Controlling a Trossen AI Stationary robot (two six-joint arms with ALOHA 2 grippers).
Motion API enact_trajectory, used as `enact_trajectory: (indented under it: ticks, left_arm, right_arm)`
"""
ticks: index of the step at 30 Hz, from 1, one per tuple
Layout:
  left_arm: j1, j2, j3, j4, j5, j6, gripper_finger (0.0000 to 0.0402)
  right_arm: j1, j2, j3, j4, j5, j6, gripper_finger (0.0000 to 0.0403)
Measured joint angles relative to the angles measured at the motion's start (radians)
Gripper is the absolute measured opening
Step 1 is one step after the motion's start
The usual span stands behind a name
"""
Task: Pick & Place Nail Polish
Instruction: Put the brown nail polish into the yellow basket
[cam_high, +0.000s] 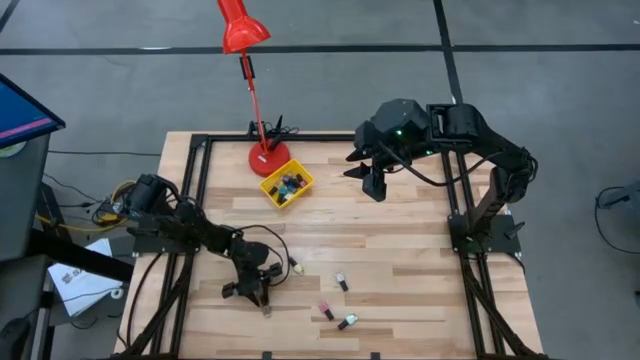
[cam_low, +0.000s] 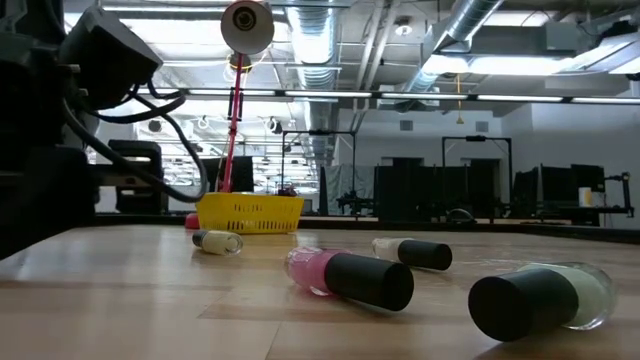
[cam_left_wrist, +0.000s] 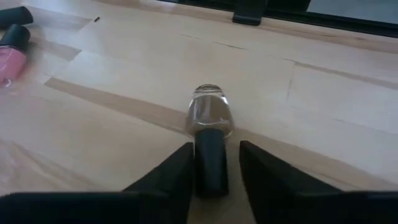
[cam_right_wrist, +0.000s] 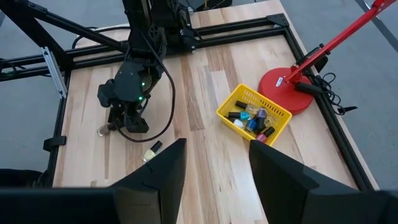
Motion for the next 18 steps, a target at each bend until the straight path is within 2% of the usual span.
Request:
enact_trajectory:
  ticks: [7, 11, 15, 18]
  left_arm:
    - [0.003, 0.001, 0.0, 0.001, -0.007, -0.013, 0.0066]
    - [0.012, -0.005, 0.0, 0.0, -0.022, -0.107, 0.0054]
    - [0.029, -0.056, -0.001, -0.039, -0.119, -0.243, 0.0054]
    - [0.067, -0.134, -0.008, -0.122, -0.201, -0.289, 0.0054]
  right_arm:
    - [0.0, 0.0, 0.0, 0.0, 0.0, 0.001, 0.0164]
    - [0.0, 0.0, 0.0, 0.0, 0.0, 0.0, 0.0164]
    - [0.0, -0.012, 0.0, 0.036, 0.0, -0.028, 0.016]
    - [-0.001, -0.058, 0.0, 0.084, 0.0, -0.079, 0.0152]
